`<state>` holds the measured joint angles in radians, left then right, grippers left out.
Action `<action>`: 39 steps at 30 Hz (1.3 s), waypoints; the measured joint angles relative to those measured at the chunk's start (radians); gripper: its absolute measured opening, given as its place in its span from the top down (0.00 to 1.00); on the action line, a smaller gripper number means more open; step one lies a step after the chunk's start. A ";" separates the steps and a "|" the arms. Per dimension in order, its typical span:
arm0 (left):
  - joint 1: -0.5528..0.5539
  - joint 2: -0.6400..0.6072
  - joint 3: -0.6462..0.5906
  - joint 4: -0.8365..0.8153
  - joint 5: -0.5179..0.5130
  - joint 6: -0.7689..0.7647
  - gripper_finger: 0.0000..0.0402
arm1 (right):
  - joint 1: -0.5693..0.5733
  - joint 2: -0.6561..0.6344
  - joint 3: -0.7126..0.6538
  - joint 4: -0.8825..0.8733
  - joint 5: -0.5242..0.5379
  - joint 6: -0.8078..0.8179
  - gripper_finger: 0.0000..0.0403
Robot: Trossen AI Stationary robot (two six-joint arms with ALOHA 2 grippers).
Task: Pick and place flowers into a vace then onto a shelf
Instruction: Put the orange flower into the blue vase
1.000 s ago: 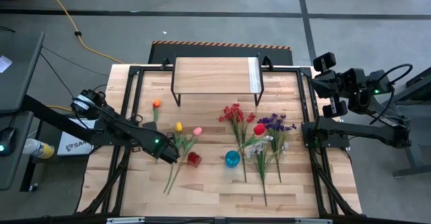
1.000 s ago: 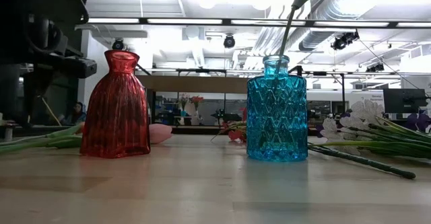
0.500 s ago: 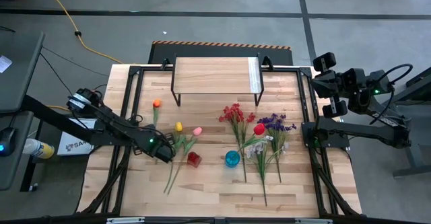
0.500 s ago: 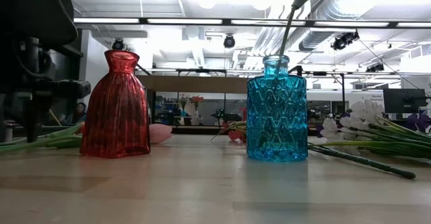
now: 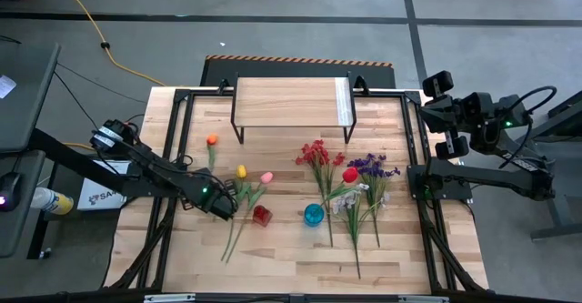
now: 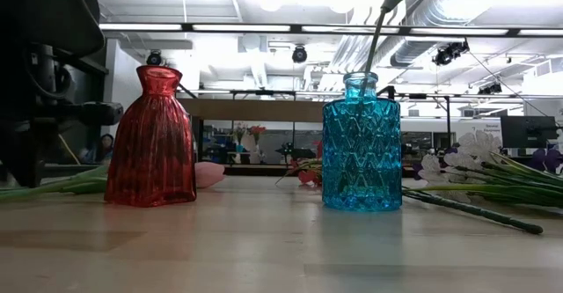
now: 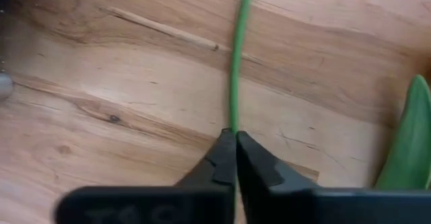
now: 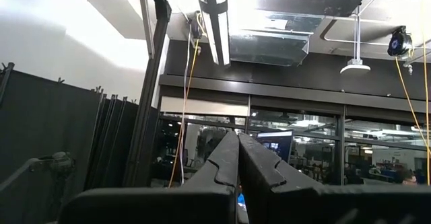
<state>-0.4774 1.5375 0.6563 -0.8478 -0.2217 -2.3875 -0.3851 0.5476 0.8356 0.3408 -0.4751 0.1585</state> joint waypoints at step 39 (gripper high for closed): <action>-0.211 0.020 0.789 -0.716 -0.331 -0.024 0.95 | 0.000 0.000 0.000 -0.033 -0.006 0.025 1.00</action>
<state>-0.6886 1.5578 1.4454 -1.5642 -0.5523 -2.4116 -0.3851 0.5474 0.8356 0.3075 -0.4810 0.1834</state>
